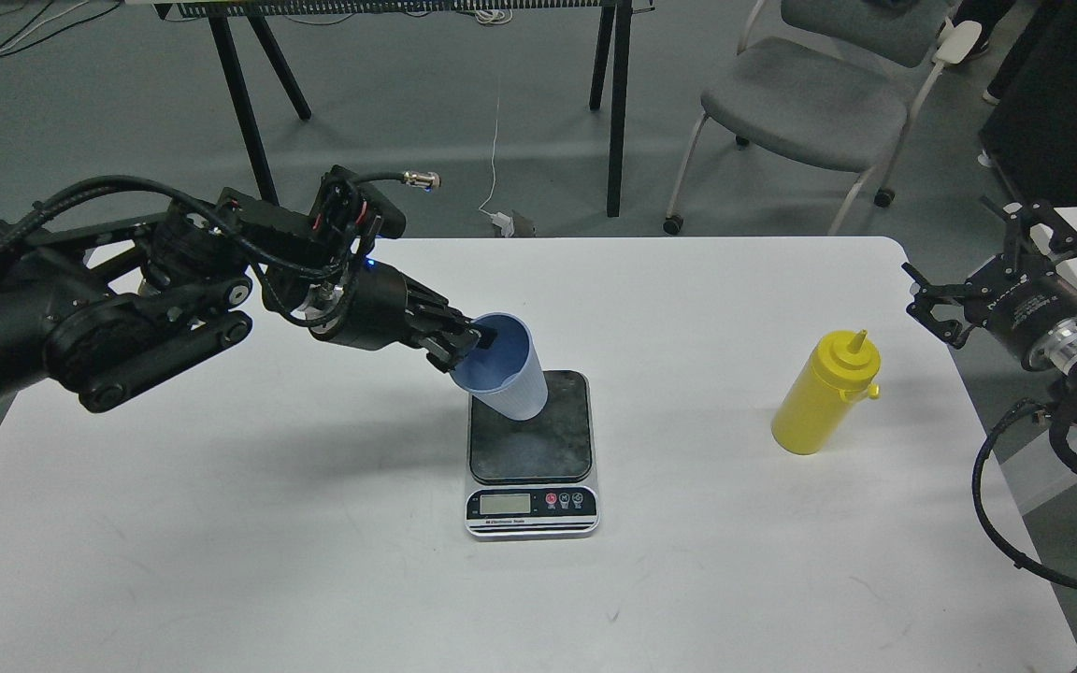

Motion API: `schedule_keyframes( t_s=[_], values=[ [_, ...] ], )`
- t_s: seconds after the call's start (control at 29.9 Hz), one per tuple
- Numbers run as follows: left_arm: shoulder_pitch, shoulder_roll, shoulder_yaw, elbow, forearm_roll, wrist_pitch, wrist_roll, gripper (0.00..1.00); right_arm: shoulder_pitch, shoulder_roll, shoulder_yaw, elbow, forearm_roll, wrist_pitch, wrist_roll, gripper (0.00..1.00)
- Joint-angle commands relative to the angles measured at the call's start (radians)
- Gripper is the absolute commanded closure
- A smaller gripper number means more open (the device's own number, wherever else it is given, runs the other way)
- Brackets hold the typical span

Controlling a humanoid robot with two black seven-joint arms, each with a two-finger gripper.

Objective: Pour seasoning into cup on scale with both arms
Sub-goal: 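Lift the blue cup and lower it onto the scale tray, then release the cup and raise the left gripper away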

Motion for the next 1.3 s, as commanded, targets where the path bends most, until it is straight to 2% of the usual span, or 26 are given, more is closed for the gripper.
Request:
schedule_keyframes(
  t_s=[0.0,0.2,0.67,1.04,1.1,1.2,1.27],
  values=[
    [-0.001,-0.018,0.000,0.007,0.001,0.000,0.000,0.96,-0.001,0.008,-0.001,0.000,0.000,0.000,-0.001,0.01],
    [0.007,-0.094,0.003,0.028,0.001,0.000,0.000,0.96,-0.013,0.010,0.000,0.000,0.000,0.000,0.001,0.01],
    [0.019,-0.169,0.069,0.216,0.012,0.000,0.000,0.94,-0.014,0.013,0.009,0.003,0.000,0.000,0.001,0.00],
    [0.014,-0.186,0.064,0.223,0.006,0.000,0.000,0.92,-0.016,0.008,0.009,0.001,0.000,0.000,0.001,0.01],
    [0.013,-0.186,0.060,0.223,-0.002,0.000,0.000,0.84,-0.016,0.010,0.012,0.003,0.000,0.000,0.001,0.01],
    [0.007,-0.182,0.058,0.219,-0.054,0.000,0.000,0.51,-0.016,0.011,0.013,0.003,0.000,0.000,0.001,0.01],
    [0.005,-0.179,0.060,0.214,-0.109,0.000,0.000,0.40,-0.016,0.011,0.013,0.003,0.000,0.000,0.001,0.00]
  ],
)
